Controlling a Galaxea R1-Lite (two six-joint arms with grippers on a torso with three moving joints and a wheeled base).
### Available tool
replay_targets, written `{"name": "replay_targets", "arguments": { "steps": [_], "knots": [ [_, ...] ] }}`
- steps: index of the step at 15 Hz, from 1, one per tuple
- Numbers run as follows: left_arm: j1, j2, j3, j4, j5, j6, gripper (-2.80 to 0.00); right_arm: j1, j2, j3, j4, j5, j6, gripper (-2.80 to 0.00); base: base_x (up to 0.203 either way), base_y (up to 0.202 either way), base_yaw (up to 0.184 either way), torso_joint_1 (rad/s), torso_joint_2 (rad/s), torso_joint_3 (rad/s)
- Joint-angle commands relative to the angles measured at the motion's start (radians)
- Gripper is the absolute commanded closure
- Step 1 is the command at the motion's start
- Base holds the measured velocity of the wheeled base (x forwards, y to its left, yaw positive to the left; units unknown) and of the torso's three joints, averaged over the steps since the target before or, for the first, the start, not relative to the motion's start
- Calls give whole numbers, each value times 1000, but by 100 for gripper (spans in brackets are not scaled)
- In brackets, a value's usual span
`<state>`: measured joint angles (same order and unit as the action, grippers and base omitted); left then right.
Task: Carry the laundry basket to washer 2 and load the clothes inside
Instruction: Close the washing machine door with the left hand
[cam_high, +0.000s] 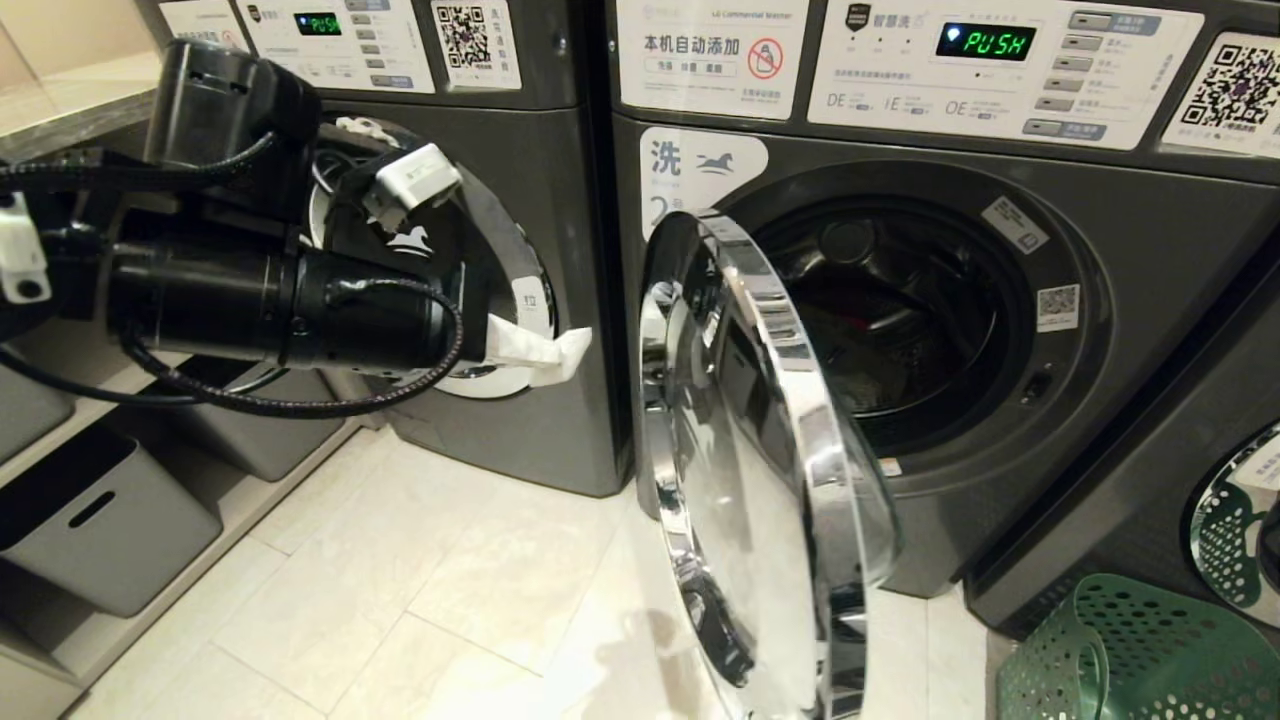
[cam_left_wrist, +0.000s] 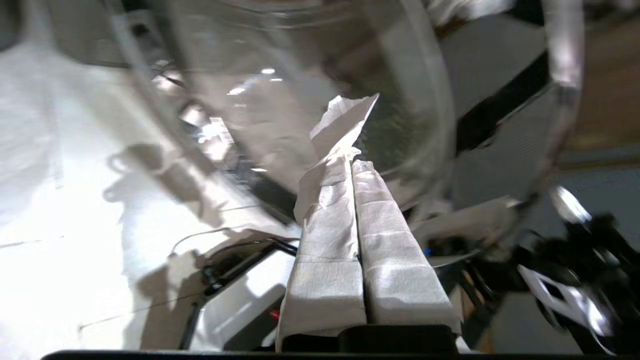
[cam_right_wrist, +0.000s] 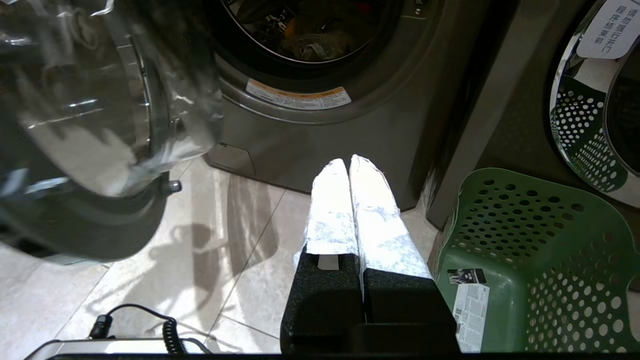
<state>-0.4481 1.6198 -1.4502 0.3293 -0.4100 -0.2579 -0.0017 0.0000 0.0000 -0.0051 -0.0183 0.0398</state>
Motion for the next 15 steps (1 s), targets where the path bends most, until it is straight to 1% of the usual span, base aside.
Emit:
{"name": "replay_targets", "arguments": {
  "steps": [1, 4, 5, 6, 7, 8, 9, 10, 11, 13, 15],
  "knots": [
    [14, 6, 33, -1, 44, -9, 0, 0, 0, 0, -1, 0, 0, 0, 0, 0, 0, 0, 0, 0],
    [-4, -18, 33, 6, 45, -10, 0, 0, 2, -6, 11, 7, -22, 0, 0, 0, 0, 0, 0, 0],
    [-4, -54, 43, 10, 45, -17, 0, 0, 11, -29, 54, 13, -40, 0, 0, 0, 0, 0, 0, 0],
    [-4, -92, 61, 11, 47, -23, 0, 0, 25, -70, 110, 34, -49, 0, 0, 0, 0, 0, 0, 0],
    [-3, -136, 82, 12, 49, -27, 0, 0, 51, -139, 159, 74, -31, 0, 0, 0, 0, 0, 0, 0],
    [-2, -180, 109, 10, 50, -32, 0, 0, 100, -233, 214, 125, 13, 0, 0, 0, 0, 0, 0, 0],
    [0, -229, 137, 6, 56, -37, 0, 0, 185, -309, 261, 173, 69, 0, 0, 0, 0, 0, 0, 0],
    [1, -278, 158, 2, 67, -40, 0, 0, 311, -372, 290, 215, 120, 0, 0, 0, 0, 0, 0, 0],
    [1, -322, 167, 0, 78, -41, 0, 0, 437, -411, 296, 243, 148, 0, 0, 0, 0, 0, 0, 0],
    [2, -414, 172, -2, 102, -42, 0, 0, 687, -447, 251, 284, 166, 0, 0, 0, 0, 0, 0, 0],
    [4, -470, 172, -2, 144, -44, 0, 0, 918, -449, 145, 305, 168, 0, 0, 0, 0, 0, 0, 0]
  ]
}}
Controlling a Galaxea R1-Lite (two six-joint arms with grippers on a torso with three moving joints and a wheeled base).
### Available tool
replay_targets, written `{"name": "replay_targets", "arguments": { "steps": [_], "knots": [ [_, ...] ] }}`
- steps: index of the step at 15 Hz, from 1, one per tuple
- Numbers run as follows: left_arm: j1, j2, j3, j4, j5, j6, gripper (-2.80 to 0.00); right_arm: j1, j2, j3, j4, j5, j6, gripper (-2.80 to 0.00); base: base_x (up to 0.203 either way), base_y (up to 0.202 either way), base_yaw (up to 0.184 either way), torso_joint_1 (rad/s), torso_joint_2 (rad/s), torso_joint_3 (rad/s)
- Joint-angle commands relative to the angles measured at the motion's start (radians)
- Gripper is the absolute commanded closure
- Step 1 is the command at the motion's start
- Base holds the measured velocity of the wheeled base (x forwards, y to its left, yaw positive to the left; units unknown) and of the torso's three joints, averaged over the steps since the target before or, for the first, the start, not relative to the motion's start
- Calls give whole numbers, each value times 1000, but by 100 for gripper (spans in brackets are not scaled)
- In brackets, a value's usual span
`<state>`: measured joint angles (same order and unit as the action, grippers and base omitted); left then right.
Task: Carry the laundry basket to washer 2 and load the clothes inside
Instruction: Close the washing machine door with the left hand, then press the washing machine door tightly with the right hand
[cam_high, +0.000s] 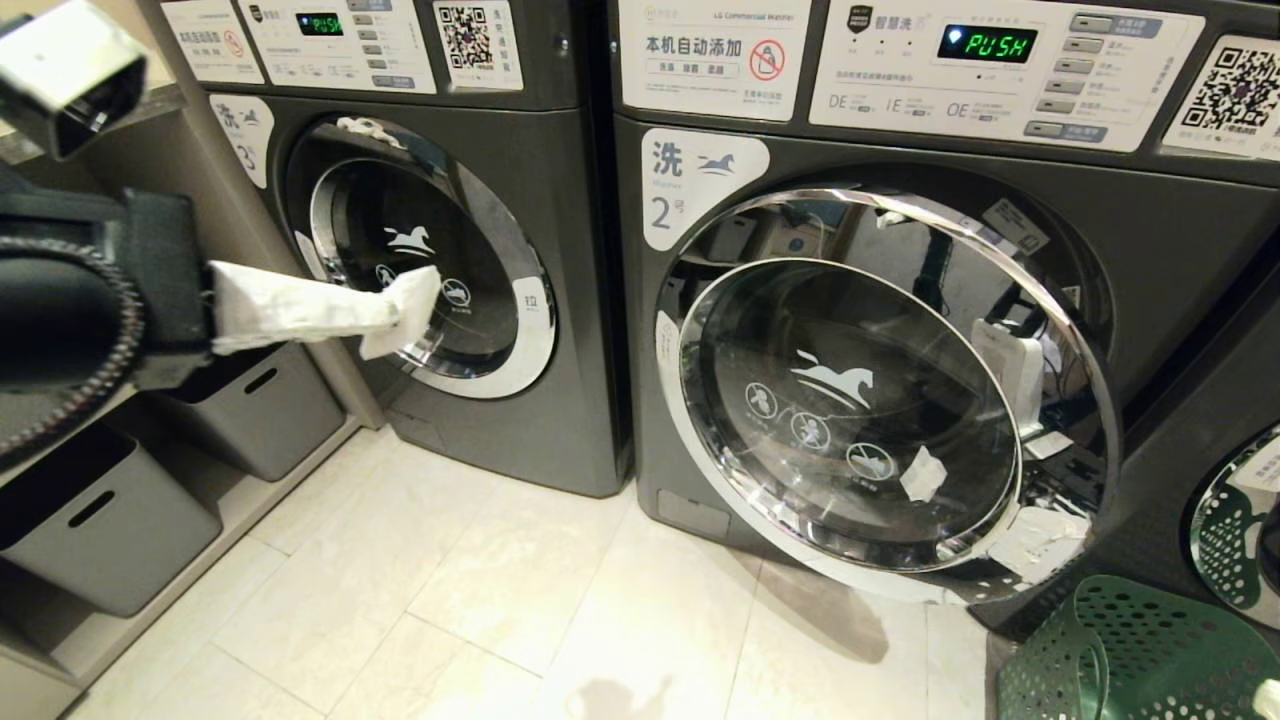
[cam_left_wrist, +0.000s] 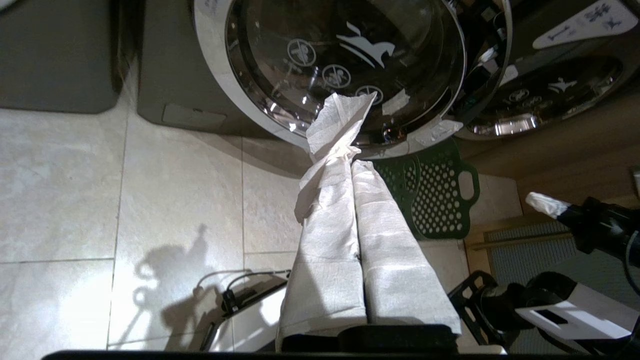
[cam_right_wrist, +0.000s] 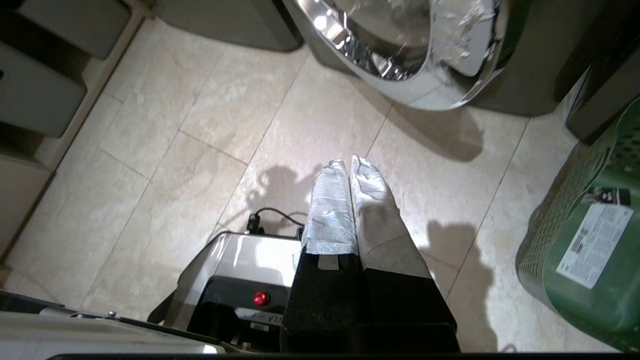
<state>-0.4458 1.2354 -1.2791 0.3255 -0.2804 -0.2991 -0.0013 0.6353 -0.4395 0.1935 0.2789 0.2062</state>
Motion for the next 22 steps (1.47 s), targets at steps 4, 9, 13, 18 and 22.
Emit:
{"name": "replay_targets", "arguments": {
  "steps": [4, 9, 13, 18, 22],
  "knots": [
    [3, -91, 4, 1, 76, -2, 0, -2, 753, -25, -373, -34, 4, 0, 0, 0, 0, 0, 0, 0],
    [12, -110, 7, 1, 118, -3, 0, -5, 1185, -76, -845, -180, 5, 0, 0, 0, 0, 0, 0, 0],
    [18, -132, 38, 1, 118, -3, 0, -8, 1241, -158, -944, -294, -1, 0, 0, 0, 0, 0, 0, 0],
    [18, -151, 46, 3, 119, -3, 0, -50, 1215, -216, -942, -384, -64, 0, 0, 0, 0, 0, 0, 0],
    [18, -154, 53, 3, 118, -3, 0, -105, 1088, -191, -862, -391, -135, 0, 0, 0, 0, 0, 0, 0]
  ]
}}
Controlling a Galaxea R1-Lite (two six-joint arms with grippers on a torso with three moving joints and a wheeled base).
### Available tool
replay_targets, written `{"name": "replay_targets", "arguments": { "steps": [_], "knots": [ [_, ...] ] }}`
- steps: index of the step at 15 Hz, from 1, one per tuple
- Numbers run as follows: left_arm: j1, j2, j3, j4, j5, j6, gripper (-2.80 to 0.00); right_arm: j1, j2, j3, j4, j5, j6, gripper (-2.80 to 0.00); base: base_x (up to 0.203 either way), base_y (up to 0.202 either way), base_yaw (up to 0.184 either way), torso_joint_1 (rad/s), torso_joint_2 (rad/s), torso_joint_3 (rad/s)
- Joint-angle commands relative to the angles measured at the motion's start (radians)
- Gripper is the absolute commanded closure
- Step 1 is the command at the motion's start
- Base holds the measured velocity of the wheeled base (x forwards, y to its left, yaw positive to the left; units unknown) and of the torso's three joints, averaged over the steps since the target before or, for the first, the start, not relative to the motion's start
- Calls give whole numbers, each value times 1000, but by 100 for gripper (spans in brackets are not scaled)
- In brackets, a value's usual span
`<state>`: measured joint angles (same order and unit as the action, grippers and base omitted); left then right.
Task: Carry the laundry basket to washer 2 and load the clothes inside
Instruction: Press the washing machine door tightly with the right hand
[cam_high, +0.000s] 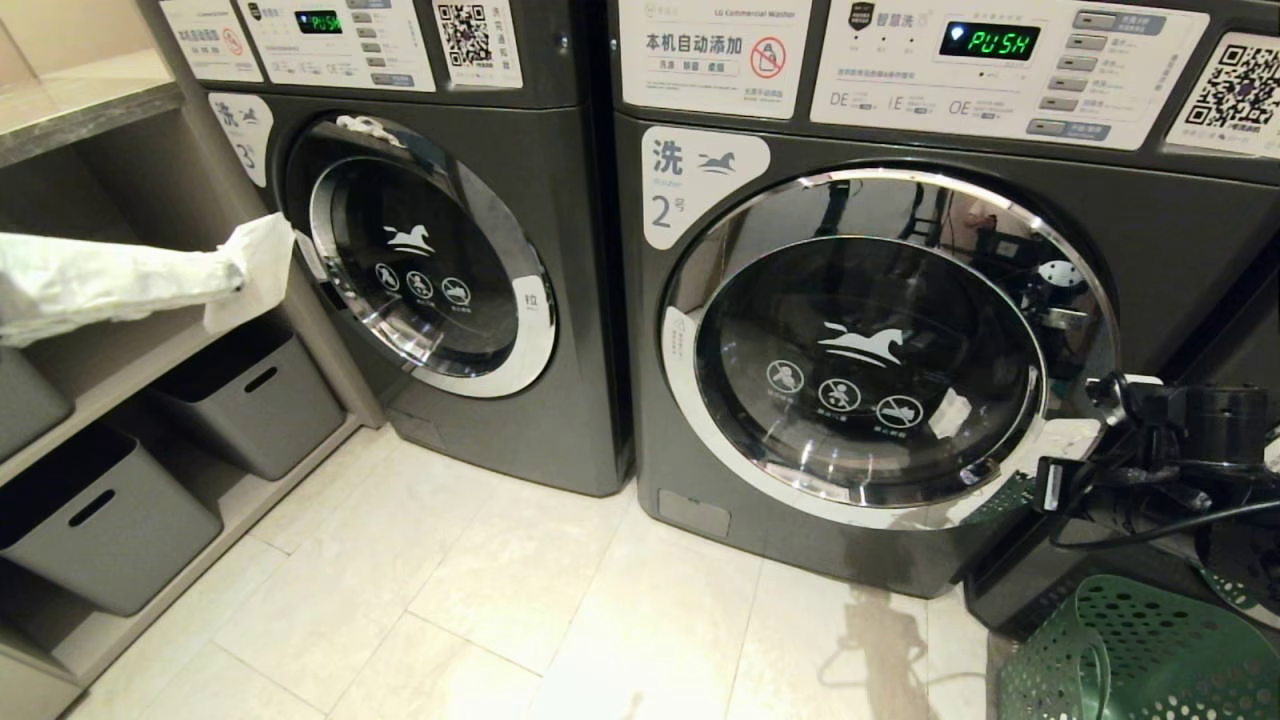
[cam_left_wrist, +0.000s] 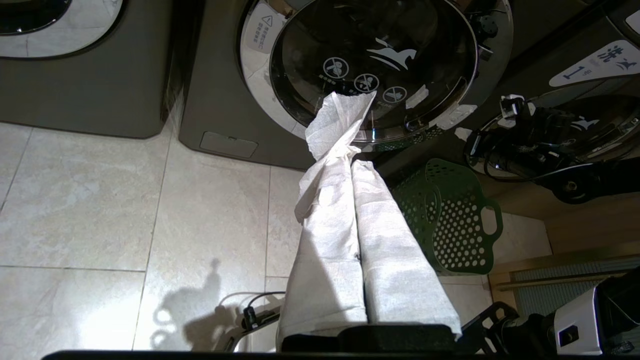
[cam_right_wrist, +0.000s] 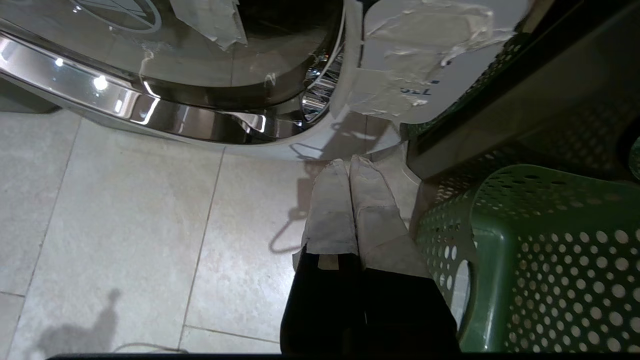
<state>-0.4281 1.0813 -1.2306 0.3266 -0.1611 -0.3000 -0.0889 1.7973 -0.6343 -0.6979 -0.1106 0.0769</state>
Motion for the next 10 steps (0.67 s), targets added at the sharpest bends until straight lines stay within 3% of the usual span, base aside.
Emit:
{"name": "replay_targets", "arguments": {
  "steps": [1, 10],
  "knots": [
    [0, 2, 5, 0, -3, -2, 0, -33, -100, -4, 82, -3, -12, 0, 0, 0, 0, 0, 0, 0],
    [0, -73, 76, 0, -2, -24, 0, -71, -65, -38, 69, 0, -11, 0, 0, 0, 0, 0, 0, 0]
  ]
}}
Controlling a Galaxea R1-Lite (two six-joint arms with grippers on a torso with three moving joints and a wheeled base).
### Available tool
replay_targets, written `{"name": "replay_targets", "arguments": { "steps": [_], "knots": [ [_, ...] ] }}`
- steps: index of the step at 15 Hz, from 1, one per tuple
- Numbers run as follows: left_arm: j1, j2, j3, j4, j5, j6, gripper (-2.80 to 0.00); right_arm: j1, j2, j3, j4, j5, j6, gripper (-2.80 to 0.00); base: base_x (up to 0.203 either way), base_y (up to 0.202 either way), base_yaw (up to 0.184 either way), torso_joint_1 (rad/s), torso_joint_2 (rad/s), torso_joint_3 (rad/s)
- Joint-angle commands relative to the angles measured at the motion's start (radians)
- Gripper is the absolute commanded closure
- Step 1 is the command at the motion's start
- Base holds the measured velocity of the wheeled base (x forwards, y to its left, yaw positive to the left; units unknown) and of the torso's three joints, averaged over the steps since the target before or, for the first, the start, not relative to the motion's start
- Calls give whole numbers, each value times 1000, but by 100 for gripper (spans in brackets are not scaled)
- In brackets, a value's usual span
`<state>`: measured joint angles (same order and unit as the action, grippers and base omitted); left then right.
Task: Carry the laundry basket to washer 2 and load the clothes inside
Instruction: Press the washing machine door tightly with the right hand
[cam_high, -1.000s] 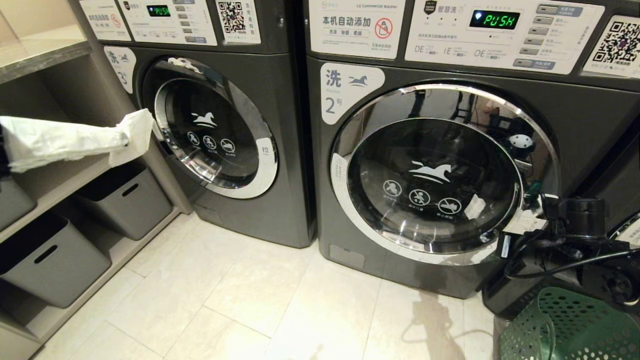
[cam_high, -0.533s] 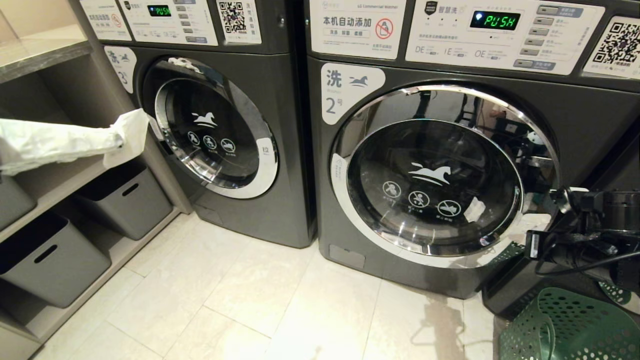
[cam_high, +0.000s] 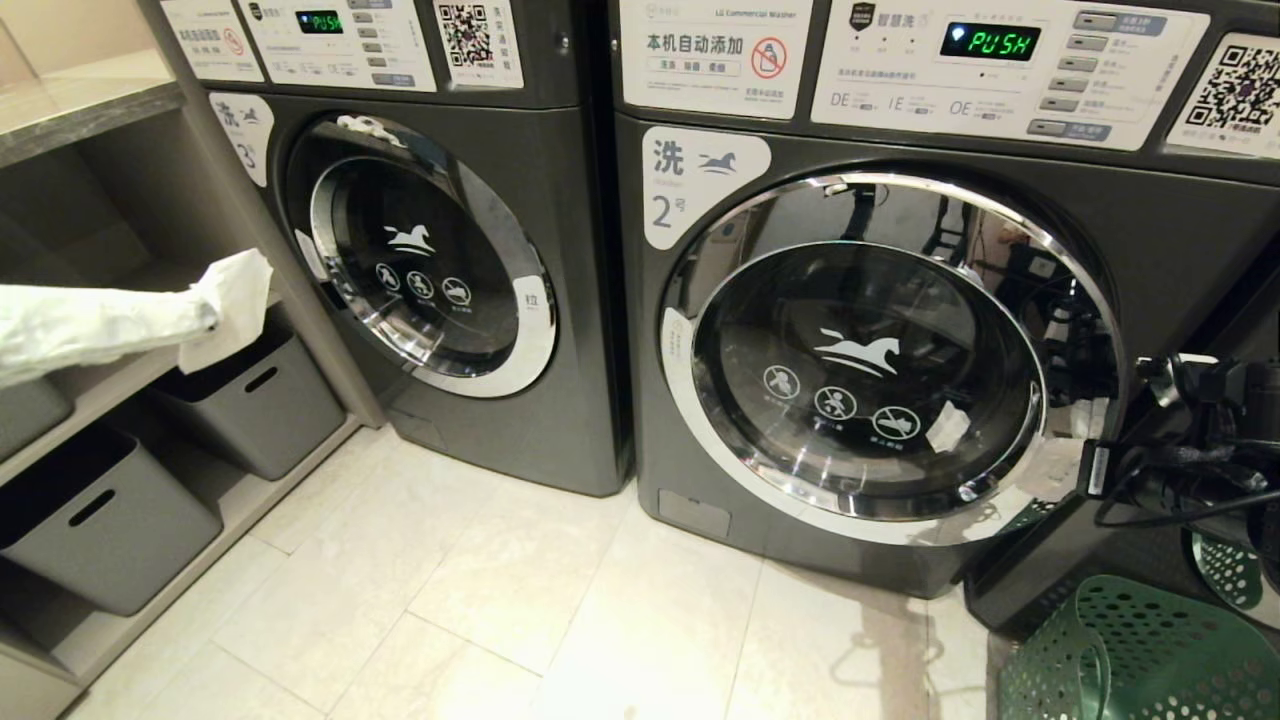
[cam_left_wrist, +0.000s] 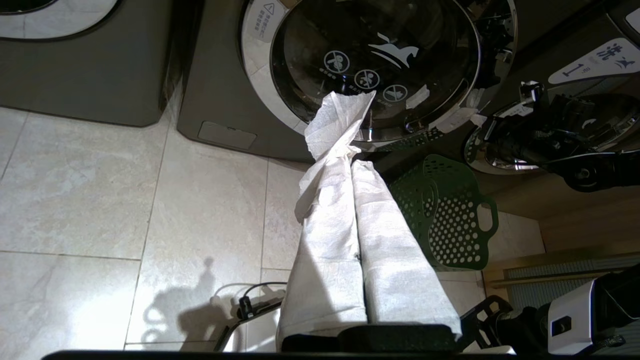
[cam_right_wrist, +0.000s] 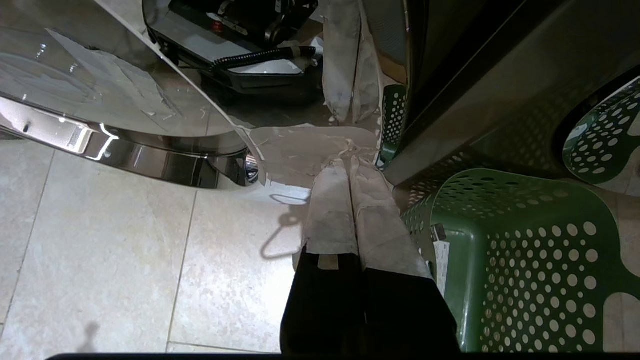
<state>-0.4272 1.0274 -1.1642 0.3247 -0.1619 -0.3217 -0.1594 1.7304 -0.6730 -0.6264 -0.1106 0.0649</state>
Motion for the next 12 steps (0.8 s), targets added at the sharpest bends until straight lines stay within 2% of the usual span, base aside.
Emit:
{"name": "replay_targets", "arguments": {
  "steps": [1, 8, 12],
  "knots": [
    [-1, -20, 8, 2, -1, -2, 0, 0, 13, 0, -3, 2, 1, 0, 0, 0, 0, 0, 0, 0],
    [-1, -41, 8, 4, 2, 1, 0, 0, 172, -16, -135, -1, 3, 0, 0, 0, 0, 0, 0, 0],
    [-1, -53, 8, 4, 33, 1, 0, 0, 260, -41, -239, -2, 6, 0, 0, 0, 0, 0, 0, 0]
  ]
}}
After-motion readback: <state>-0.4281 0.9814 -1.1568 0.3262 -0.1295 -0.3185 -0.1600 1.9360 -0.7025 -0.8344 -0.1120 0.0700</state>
